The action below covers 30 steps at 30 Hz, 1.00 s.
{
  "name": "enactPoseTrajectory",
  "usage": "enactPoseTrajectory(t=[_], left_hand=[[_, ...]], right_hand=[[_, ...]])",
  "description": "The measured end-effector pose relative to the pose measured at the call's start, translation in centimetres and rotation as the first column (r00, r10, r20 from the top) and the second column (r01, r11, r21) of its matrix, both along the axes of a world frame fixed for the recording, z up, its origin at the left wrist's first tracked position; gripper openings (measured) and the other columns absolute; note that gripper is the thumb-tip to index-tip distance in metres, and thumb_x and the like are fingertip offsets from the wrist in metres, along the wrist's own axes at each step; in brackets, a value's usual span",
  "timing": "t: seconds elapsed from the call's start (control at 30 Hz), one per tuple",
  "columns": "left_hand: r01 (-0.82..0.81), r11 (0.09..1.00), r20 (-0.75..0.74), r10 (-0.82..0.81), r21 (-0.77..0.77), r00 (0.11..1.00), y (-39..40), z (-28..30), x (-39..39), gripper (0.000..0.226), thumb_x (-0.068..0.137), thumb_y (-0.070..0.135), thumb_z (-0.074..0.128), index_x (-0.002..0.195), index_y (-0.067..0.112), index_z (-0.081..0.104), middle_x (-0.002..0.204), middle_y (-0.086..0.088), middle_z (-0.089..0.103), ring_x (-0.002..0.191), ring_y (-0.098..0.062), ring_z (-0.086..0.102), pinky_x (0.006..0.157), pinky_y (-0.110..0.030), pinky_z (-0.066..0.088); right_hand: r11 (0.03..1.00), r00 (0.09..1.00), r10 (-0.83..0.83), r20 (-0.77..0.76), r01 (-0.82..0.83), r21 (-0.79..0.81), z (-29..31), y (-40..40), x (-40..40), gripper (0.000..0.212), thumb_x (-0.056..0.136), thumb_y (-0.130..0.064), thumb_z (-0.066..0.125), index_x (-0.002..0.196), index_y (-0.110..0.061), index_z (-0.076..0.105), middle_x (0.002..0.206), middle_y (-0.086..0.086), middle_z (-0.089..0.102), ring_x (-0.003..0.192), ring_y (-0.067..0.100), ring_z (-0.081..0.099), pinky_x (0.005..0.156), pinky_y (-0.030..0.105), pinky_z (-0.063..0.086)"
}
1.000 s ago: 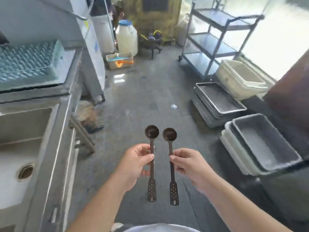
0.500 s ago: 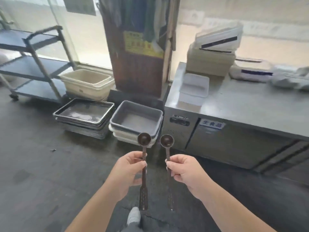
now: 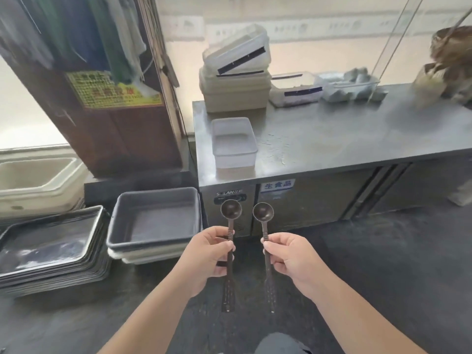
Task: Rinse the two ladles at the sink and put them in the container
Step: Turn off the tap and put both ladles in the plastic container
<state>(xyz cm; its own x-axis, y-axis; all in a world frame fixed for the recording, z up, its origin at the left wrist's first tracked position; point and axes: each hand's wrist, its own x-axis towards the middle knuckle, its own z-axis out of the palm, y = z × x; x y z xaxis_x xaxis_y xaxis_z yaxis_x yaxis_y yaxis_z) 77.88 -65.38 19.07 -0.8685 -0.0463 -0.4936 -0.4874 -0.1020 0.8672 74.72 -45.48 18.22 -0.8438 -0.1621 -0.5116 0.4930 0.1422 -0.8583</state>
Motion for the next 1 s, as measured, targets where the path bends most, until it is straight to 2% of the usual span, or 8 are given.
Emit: enactPoseTrajectory(t=[0.17, 0.3, 0.6, 0.8, 0.93, 1.0], left_hand=[[0.024, 1.0, 0.01, -0.024, -0.001, 1.0, -2.2, -0.6, -3.7, 0.018, 0.091, 0.009, 0.059, 0.104, 0.021, 0.064, 0.078, -0.004, 0.071, 0.069, -0.018, 0.063, 0.062, -0.033, 0.055], [0.054, 0.998, 0.027, -0.053, -0.023, 0.998, -3.6, -1.3, -7.9, 0.02, 0.091, 0.011, 0.058, 0.109, 0.02, 0.062, 0.084, -0.005, 0.075, 0.074, -0.019, 0.063, 0.069, -0.037, 0.055], [-0.023, 0.999, 0.067, 0.026, -0.042, 0.997, -4.9, -4.0, -22.3, 0.02, 0.09, 0.014, 0.061, 0.106, 0.025, 0.064, 0.086, -0.003, 0.076, 0.077, -0.017, 0.066, 0.074, -0.038, 0.058], [-0.106, 0.993, 0.102, 0.111, -0.053, 0.989, -4.2, -4.4, -31.5, 0.019, 0.09, 0.017, 0.064, 0.103, 0.031, 0.065, 0.085, 0.001, 0.076, 0.087, -0.021, 0.069, 0.058, -0.027, 0.056], [-0.139, 0.989, 0.107, 0.144, -0.059, 0.984, -3.7, -4.3, -36.0, 0.019, 0.088, 0.018, 0.066, 0.101, 0.032, 0.067, 0.085, 0.001, 0.075, 0.081, -0.016, 0.071, 0.052, -0.022, 0.055], [-0.149, 0.986, 0.12, 0.157, -0.069, 0.98, -3.6, -4.2, -37.8, 0.018, 0.088, 0.017, 0.066, 0.099, 0.031, 0.067, 0.088, 0.0, 0.074, 0.081, -0.015, 0.07, 0.048, -0.02, 0.053]], right_hand=[[0.999, 0.999, -0.03, 0.024, 0.03, 0.013, -1.1, -2.7, -3.2, 0.008, 0.09, -0.017, 0.067, 0.095, -0.016, 0.073, 0.075, 0.001, 0.069, 0.064, 0.013, 0.058, 0.054, 0.019, 0.048], [0.999, 0.999, -0.019, 0.032, 0.02, -0.048, -1.9, -4.1, -7.4, 0.008, 0.091, -0.015, 0.066, 0.089, -0.015, 0.074, 0.072, 0.002, 0.066, 0.059, 0.011, 0.054, 0.052, 0.018, 0.046], [0.999, 0.997, 0.032, 0.068, -0.029, -0.046, -4.0, -5.3, -22.3, 0.009, 0.089, -0.017, 0.068, 0.087, -0.02, 0.076, 0.073, 0.0, 0.071, 0.061, 0.01, 0.058, 0.057, 0.021, 0.049], [0.994, 0.99, 0.108, 0.095, -0.108, -0.008, -3.5, -5.3, -33.0, 0.006, 0.089, -0.018, 0.068, 0.09, -0.02, 0.074, 0.076, 0.003, 0.068, 0.067, 0.014, 0.058, 0.058, 0.02, 0.05], [0.991, 0.989, 0.128, 0.076, -0.13, 0.025, -3.3, -5.7, -38.5, 0.006, 0.089, -0.021, 0.068, 0.092, -0.021, 0.073, 0.093, 0.006, 0.074, 0.086, 0.02, 0.068, 0.067, 0.024, 0.052], [0.994, 0.991, 0.11, 0.08, -0.111, 0.009, -3.5, -6.1, -40.4, 0.004, 0.088, -0.019, 0.07, 0.089, -0.02, 0.074, 0.093, 0.006, 0.074, 0.088, 0.022, 0.071, 0.069, 0.026, 0.057]])
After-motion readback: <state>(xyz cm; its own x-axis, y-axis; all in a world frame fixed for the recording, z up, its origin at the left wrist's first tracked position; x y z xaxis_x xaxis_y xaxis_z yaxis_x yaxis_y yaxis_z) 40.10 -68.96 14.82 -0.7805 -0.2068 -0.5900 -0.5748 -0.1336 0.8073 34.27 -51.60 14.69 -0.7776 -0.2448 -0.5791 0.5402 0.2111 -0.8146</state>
